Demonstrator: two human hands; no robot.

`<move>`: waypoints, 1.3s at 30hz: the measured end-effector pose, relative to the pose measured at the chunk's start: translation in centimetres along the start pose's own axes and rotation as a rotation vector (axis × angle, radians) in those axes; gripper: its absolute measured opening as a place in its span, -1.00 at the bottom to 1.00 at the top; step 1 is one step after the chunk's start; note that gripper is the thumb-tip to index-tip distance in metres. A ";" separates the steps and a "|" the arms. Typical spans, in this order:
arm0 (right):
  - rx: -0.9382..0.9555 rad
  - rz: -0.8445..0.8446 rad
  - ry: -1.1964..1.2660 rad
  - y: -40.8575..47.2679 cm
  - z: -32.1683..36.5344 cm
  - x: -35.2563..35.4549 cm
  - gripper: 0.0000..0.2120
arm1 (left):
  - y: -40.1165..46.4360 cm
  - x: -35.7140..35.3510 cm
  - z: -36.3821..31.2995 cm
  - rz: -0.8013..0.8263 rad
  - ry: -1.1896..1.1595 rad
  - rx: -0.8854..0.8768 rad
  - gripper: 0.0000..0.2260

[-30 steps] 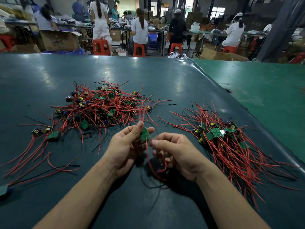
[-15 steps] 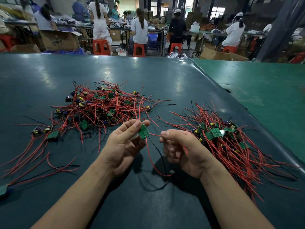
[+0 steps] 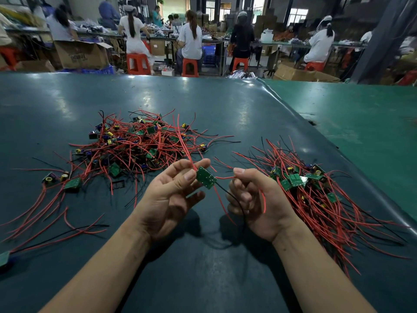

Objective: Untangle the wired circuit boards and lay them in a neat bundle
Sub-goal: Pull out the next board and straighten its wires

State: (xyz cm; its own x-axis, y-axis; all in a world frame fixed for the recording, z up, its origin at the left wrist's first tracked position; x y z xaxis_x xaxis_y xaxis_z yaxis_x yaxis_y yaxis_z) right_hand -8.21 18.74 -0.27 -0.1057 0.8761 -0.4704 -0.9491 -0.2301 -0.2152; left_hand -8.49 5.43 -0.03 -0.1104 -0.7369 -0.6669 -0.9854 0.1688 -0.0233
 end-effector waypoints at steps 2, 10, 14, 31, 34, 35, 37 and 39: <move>-0.004 0.002 0.009 0.0 0.0 0.1 -0.77 | 0.0 0.0 0.0 -0.002 0.000 0.001 -0.54; 0.059 0.014 -0.030 0.1 0.3 0.0 -0.77 | 0.3 0.5 -0.1 -0.054 -0.060 -0.011 -0.54; 0.115 0.045 -0.210 -0.2 -0.2 -0.6 -0.88 | 0.4 0.9 -0.5 -0.114 -0.065 -0.047 -0.42; 0.026 0.200 -0.319 -0.3 -2.7 -2.1 -0.88 | 0.2 1.6 -0.3 -0.315 0.179 -0.173 -0.66; 0.031 0.230 -0.323 -0.4 -2.9 -2.6 -0.91 | 0.2 1.8 -0.4 -0.321 0.254 -0.184 -0.64; 0.030 0.225 -0.321 -0.5 -2.9 -2.6 -0.90 | 0.1 1.6 -0.5 -0.309 0.267 -0.194 -0.64; 0.013 0.183 -0.277 -0.4 -2.7 -2.4 -0.85 | 0.2 1.4 -0.4 -0.277 0.268 -0.199 -0.65; -0.001 0.148 -0.257 -0.3 -2.6 -2.0 -0.83 | 0.3 1.3 -0.3 -0.249 0.223 -0.187 -0.72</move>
State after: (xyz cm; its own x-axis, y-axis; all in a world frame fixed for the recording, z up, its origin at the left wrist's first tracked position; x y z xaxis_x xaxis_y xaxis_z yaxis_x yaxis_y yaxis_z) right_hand -6.92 15.95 -1.43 -0.3147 0.9117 -0.2642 -0.9175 -0.3635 -0.1615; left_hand -9.01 4.33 -0.70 0.1299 -0.8683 -0.4787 -0.9900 -0.1403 -0.0141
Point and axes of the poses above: each hand's wrist, its own y-axis towards the middle knuckle, its own x-axis out of the back of the hand, z = x × y, the point moved 8 cm from there along y, towards the middle knuckle, and after that the axes turned 7 degrees about -z, right-handed, at the moved point
